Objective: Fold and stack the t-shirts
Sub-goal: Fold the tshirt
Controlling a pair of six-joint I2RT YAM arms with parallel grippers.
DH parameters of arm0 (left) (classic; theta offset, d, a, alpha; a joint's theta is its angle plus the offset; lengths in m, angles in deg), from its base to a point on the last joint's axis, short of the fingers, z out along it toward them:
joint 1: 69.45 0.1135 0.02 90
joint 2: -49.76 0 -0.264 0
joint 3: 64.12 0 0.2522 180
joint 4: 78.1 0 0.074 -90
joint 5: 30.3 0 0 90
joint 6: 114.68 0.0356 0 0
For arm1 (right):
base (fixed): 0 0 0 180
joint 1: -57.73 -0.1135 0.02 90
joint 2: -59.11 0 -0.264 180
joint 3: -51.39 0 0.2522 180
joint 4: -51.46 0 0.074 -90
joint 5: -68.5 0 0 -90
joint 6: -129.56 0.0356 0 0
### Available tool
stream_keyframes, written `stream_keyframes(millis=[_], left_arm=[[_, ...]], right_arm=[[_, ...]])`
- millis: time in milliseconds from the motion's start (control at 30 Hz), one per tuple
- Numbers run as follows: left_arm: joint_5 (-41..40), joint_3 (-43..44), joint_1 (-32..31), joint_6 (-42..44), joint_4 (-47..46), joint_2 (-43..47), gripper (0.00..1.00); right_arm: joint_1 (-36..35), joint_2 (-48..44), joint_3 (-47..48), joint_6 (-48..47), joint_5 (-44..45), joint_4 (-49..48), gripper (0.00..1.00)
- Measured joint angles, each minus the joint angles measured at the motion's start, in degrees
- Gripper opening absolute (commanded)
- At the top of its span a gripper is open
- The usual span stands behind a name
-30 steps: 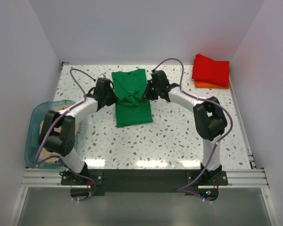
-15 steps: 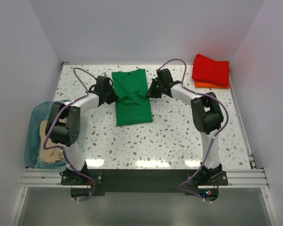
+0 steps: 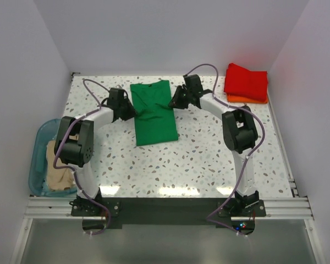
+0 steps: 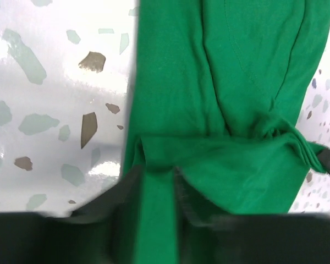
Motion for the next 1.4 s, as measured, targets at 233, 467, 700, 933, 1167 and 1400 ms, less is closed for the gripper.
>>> stream_keyframes(millis=[233,467,700,933,1167,1400], left_arm=[[0.2,-0.3,1.8,0.7,-0.9,2.3,0.59],[0.5,-2.6,-1.1,0.5,-4.7,8.5,0.27],[2.9,0.5,-7.2,0.5,-7.4,2.4,0.16],[3.1,4.8,-6.4,0.1,-9.9,-7.9,0.12],[2.2,4.3,-4.3,-2.0,-11.5,-10.6,0.11],[1.7,2.1,-4.2,-4.1,-14.7,-10.3,0.11]], right_arm=[[1.3,1.3,2.5,-2.5,-0.8,3.2,0.53],[1.2,-1.9,0.6,-5.0,1.2,4.0,0.50],[-5.5,-2.3,2.1,-6.4,2.2,3.6,0.44],[-7.7,7.1,9.2,-5.8,-0.5,1.0,0.41],[-4.2,10.4,9.3,-4.7,-2.1,-0.4,0.41],[-4.6,9.5,7.7,-5.7,0.7,-1.4,0.42]])
